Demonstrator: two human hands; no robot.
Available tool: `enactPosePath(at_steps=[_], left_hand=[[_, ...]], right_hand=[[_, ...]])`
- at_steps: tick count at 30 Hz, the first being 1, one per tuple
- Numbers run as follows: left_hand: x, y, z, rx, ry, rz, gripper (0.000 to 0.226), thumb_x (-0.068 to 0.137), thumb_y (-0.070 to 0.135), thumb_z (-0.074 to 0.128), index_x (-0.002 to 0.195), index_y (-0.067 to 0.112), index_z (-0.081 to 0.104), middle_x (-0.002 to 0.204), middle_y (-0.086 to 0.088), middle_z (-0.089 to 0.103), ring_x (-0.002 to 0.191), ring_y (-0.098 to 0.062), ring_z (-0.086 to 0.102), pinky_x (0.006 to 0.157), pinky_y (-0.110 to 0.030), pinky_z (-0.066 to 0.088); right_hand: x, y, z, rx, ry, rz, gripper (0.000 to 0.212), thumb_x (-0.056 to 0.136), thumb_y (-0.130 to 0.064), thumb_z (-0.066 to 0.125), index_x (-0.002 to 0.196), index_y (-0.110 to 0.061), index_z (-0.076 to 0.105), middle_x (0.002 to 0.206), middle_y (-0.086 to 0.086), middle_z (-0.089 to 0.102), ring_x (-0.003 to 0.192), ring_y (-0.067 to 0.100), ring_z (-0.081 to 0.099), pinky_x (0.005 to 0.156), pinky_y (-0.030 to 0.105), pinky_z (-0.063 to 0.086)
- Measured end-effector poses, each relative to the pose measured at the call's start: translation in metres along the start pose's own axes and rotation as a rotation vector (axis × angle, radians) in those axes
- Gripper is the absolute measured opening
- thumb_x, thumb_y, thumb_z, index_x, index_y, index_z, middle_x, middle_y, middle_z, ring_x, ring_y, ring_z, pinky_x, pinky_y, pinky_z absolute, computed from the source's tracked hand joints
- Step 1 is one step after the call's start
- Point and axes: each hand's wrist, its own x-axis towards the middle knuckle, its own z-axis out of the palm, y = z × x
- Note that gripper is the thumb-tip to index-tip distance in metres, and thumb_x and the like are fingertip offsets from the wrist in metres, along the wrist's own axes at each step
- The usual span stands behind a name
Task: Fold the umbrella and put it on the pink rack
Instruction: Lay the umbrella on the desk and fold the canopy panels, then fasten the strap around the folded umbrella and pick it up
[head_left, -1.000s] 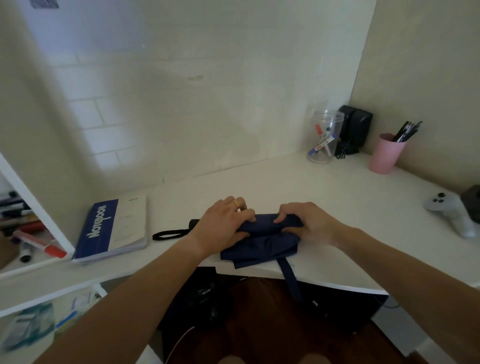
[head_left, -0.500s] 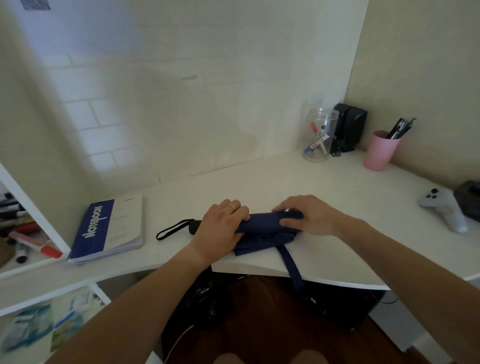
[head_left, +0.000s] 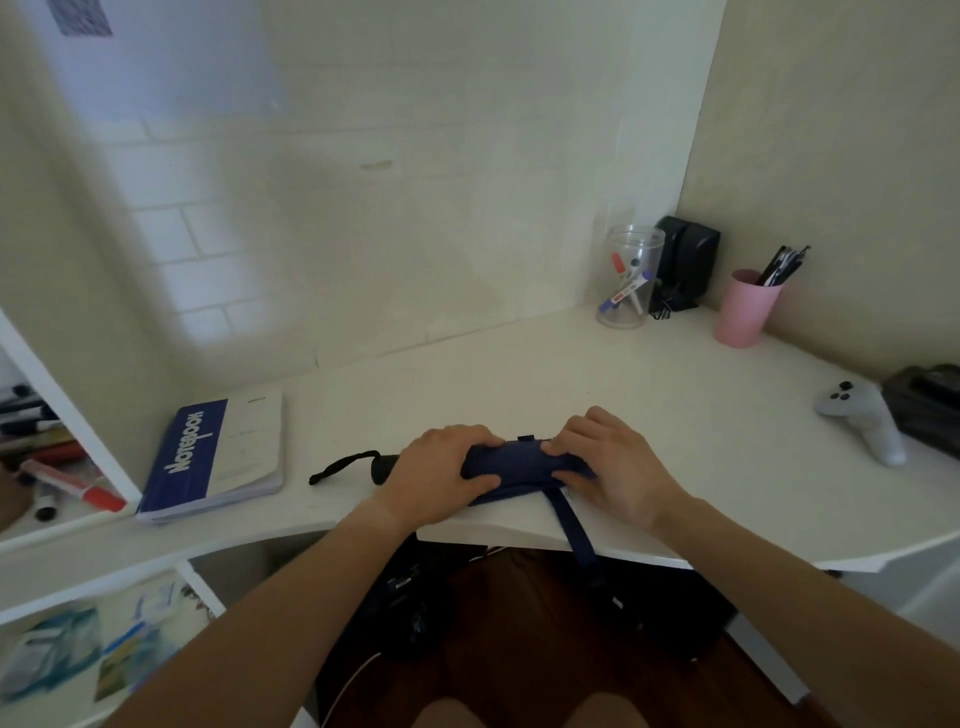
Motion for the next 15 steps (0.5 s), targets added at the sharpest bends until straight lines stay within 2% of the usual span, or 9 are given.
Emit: enactPosePath(at_steps=[3,5,8,11,12,15], left_hand=[[-0.008,0.007,0.009,0.079,0.080,-0.001,0.039,0.086,0.033,0.075,0.122,0.026,0.062,0.114,0.001,0.066,0.104,-0.022,0.061,0.090,-0.041,0.049],[-0.015,0.010,0.013,0.104,0.117,0.017,0.039,0.088,0.033,0.073,0.124,0.025,0.062,0.117,0.001,0.067,0.104,-0.023,0.061,0.091,-0.041,0.049],[-0.024,0.012,0.018,0.106,0.153,0.035,0.040,0.090,0.031,0.072,0.128,0.025,0.061,0.124,0.001,0.068,0.109,-0.022,0.061,0.095,-0.039,0.047],[-0.028,0.017,0.017,0.119,0.170,0.052,0.040,0.091,0.034,0.069,0.128,0.023,0.061,0.126,0.001,0.068,0.112,-0.024,0.062,0.098,-0.039,0.045],[-0.029,0.019,0.015,0.114,0.173,0.054,0.040,0.092,0.037,0.067,0.128,0.022,0.061,0.126,0.000,0.068,0.113,-0.024,0.062,0.098,-0.039,0.045],[-0.032,0.023,0.008,0.084,0.130,0.043,0.038,0.097,0.041,0.062,0.129,0.021,0.062,0.126,-0.001,0.069,0.113,-0.024,0.062,0.096,-0.038,0.046]], right_hand=[[-0.010,-0.014,0.003,-0.025,0.050,0.055,0.027,0.076,-0.019,0.082,0.100,-0.018,0.070,0.095,-0.004,0.067,0.084,0.020,0.052,0.068,0.029,0.047],[-0.019,-0.023,0.000,-0.010,0.084,0.106,0.030,0.079,-0.020,0.080,0.108,-0.017,0.071,0.105,-0.003,0.069,0.094,0.021,0.056,0.077,0.034,0.053],[-0.048,-0.051,-0.002,-0.014,0.085,0.235,0.046,0.084,-0.040,0.072,0.123,-0.016,0.068,0.124,0.001,0.064,0.114,0.022,0.056,0.094,0.036,0.052],[-0.078,-0.083,0.003,-0.060,0.006,0.332,0.061,0.074,-0.058,0.074,0.120,-0.017,0.068,0.118,-0.001,0.065,0.108,0.021,0.058,0.089,0.036,0.053],[-0.085,-0.089,0.005,-0.098,-0.024,0.341,0.059,0.072,-0.054,0.079,0.118,-0.018,0.069,0.114,-0.001,0.065,0.104,0.021,0.059,0.086,0.036,0.054],[-0.091,-0.098,0.010,-0.197,0.012,0.335,0.048,0.065,-0.017,0.090,0.110,-0.013,0.074,0.107,0.003,0.069,0.096,0.023,0.062,0.080,0.035,0.055]])
